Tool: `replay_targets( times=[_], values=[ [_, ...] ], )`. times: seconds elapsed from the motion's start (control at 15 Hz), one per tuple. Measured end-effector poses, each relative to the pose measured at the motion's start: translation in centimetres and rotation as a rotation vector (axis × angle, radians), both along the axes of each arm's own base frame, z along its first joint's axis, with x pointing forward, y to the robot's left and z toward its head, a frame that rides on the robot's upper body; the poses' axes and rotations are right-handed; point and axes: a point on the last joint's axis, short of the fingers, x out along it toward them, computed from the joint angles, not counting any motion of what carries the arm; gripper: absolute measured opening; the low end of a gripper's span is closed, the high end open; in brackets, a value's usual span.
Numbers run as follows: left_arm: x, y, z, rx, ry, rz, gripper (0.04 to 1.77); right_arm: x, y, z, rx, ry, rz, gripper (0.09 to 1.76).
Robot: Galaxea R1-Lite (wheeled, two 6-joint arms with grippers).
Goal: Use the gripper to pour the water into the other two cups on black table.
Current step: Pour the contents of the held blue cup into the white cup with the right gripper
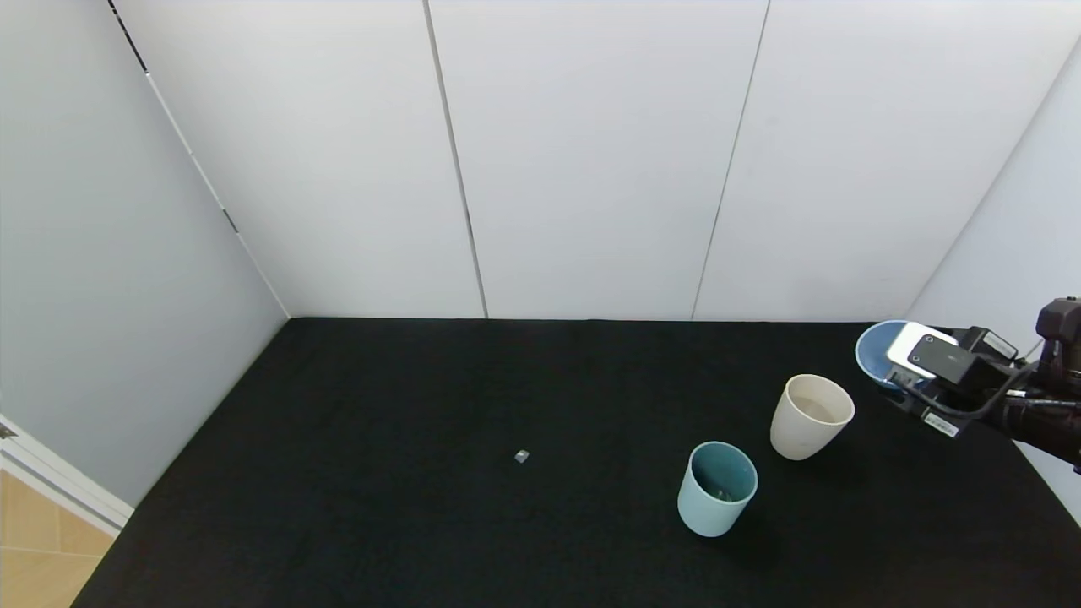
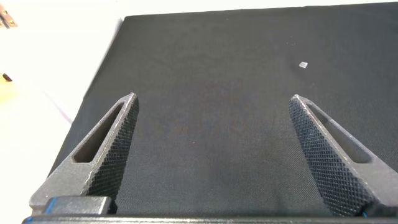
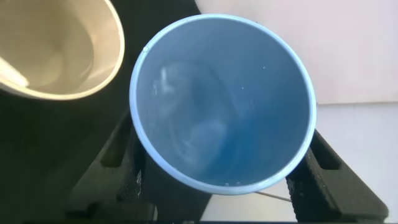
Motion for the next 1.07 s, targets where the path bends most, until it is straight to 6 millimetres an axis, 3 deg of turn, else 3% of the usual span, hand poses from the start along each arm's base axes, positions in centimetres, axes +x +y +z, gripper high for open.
replay_targets(
  times=[1.07],
  values=[
    [0.0,0.0,0.0,0.000,0.000,0.000,1.72,0.5,1.3,-0.6,-0.201,0.015,0.050,1.28]
  ],
)
